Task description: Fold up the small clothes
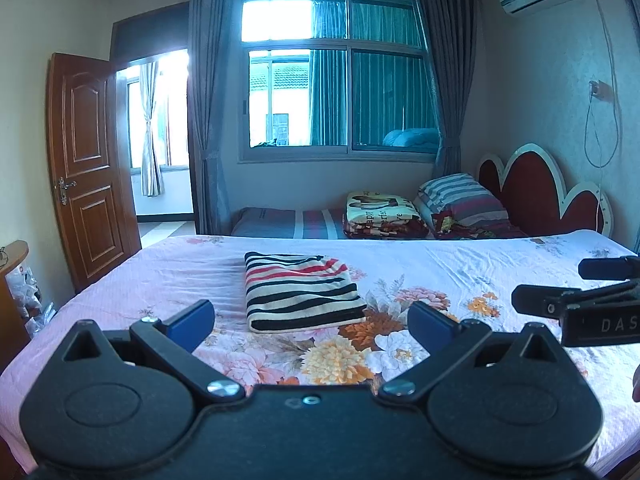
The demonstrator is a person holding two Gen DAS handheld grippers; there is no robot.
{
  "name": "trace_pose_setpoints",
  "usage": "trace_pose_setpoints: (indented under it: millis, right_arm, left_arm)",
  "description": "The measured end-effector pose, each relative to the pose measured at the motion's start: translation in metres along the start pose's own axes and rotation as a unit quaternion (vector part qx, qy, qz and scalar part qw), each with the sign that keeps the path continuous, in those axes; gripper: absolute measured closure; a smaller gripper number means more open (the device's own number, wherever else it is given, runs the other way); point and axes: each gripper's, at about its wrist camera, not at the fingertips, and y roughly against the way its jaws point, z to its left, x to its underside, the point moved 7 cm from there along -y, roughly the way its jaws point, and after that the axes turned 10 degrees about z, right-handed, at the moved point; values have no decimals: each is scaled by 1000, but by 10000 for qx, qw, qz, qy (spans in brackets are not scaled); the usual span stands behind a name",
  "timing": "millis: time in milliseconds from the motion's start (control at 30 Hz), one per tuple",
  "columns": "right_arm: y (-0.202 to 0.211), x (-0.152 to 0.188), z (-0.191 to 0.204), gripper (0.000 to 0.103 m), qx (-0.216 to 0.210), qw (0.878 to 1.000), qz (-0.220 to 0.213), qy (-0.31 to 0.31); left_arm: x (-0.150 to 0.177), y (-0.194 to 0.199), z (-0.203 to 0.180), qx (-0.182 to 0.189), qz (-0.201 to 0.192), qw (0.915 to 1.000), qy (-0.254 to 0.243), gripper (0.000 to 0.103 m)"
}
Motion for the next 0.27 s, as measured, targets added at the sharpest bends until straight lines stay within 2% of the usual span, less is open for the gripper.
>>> trace_pose_setpoints:
  millis: [133, 267]
  right_arm:
    - [1, 0, -1, 0, -36, 10000, -8, 25]
    - [1, 2, -2, 0, -71, 10000, -1, 63]
  left_arm:
    - [1, 2, -3, -22, -62, 9999, -90, 6]
    - [0, 6, -5, 28, -56, 9999, -147, 3]
